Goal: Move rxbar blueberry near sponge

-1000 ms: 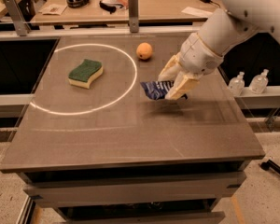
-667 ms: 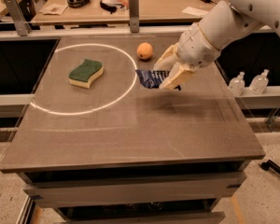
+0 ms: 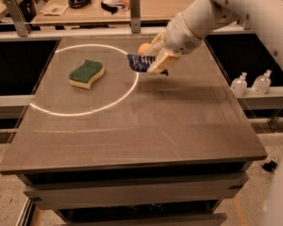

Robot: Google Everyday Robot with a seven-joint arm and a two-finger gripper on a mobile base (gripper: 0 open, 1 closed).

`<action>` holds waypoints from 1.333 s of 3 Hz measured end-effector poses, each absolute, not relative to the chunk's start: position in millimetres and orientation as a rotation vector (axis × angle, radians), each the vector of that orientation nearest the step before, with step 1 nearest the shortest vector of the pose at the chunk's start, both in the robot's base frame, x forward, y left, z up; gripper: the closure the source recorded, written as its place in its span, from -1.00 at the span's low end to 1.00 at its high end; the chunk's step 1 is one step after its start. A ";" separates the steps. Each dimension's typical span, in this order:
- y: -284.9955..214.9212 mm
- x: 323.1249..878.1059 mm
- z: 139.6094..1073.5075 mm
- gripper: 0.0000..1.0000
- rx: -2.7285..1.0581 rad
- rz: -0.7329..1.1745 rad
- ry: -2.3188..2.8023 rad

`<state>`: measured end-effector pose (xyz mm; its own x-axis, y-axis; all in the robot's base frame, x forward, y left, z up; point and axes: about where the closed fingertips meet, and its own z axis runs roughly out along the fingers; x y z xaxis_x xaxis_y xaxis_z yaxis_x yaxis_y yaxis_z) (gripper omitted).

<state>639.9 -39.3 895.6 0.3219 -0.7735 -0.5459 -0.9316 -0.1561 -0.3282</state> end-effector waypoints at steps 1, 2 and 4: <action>-15.9 659.0 892.2 1.00 -1.980 0.353 1.488; 21.6 671.0 882.1 1.00 -1.973 0.450 1.470; 81.1 674.6 857.6 1.00 -2.020 0.573 1.460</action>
Offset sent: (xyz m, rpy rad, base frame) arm 0.0464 0.1032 -0.0210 0.1184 0.1229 0.0741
